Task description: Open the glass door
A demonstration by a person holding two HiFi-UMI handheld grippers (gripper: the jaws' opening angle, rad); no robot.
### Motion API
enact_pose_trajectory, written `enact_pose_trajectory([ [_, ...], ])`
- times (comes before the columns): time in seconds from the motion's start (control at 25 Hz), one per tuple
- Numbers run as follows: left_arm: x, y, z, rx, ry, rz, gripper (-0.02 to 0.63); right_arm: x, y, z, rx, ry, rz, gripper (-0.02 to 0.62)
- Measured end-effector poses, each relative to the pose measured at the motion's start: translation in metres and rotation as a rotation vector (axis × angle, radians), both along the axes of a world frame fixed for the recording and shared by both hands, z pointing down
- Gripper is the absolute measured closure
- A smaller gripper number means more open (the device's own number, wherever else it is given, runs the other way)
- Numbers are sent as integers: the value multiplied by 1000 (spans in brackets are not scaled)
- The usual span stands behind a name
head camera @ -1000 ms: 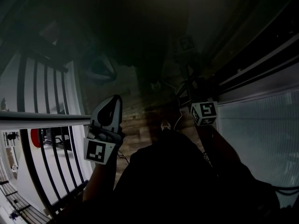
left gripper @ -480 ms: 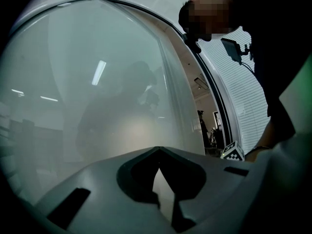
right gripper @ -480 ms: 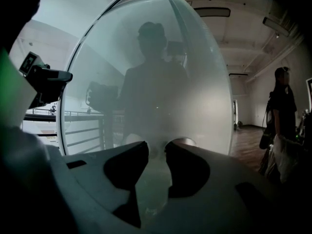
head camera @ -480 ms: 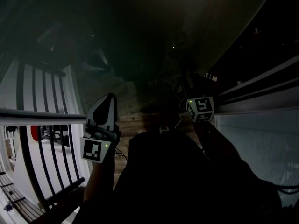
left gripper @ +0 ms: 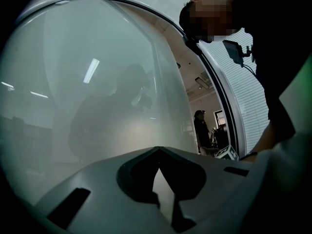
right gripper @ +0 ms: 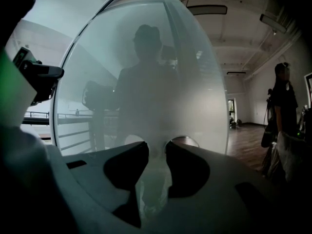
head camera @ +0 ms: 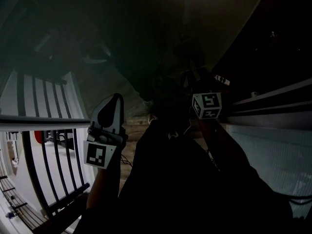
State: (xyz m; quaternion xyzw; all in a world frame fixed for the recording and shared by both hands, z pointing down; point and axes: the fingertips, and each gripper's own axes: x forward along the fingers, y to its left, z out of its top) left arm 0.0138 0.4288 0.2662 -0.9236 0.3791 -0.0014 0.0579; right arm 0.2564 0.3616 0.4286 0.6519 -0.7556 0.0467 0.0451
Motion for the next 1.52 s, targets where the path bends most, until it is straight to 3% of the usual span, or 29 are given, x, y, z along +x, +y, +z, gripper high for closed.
enact_pose_trajectory([
  [1.52,33,-155,19,-1,27,170,600,12,-171,31,-52,50,25,492],
])
